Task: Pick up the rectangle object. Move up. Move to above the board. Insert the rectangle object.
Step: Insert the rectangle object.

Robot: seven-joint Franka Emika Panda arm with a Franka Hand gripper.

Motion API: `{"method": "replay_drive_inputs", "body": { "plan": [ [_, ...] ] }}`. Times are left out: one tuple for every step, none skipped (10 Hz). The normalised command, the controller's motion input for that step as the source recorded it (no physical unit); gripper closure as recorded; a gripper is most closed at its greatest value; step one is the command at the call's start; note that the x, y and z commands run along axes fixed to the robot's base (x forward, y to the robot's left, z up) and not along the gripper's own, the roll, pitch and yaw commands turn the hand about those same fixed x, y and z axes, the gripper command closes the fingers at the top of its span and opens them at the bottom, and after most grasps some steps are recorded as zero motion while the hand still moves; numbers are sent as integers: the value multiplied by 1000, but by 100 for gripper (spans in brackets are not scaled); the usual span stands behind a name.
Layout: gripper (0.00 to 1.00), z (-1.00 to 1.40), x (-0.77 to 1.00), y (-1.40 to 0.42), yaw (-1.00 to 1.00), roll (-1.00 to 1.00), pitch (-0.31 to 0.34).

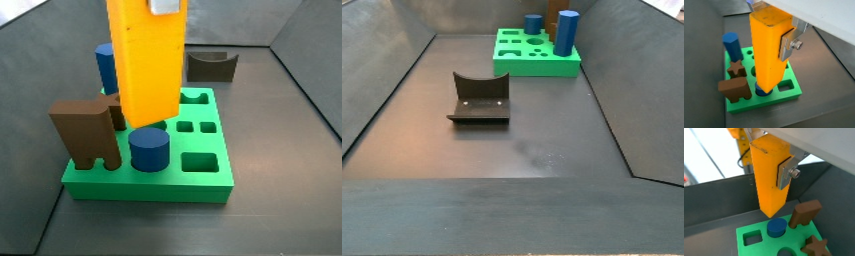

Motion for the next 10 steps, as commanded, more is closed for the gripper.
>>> {"method": "replay_drive_inputs", "body": {
  "plan": [
    [100, -129, 186, 0, -940, 0, 0],
    [100, -129, 263, 0, -869, 0, 0],
    [100, -126, 226, 0, -903, 0, 0],
    [100, -94, 280, 0, -860, -13, 0],
    [100, 0, 494, 0, -597, 0, 0],
    [100, -54, 77, -94, 0, 0, 0],
    [100, -191, 663, 0, -423, -7, 20],
    [100, -249, 729, 0, -420, 0, 0],
    [100, -266, 729, 0, -446, 0, 0],
    [100, -220, 640, 0, -560, -31, -17]
  ]
}}
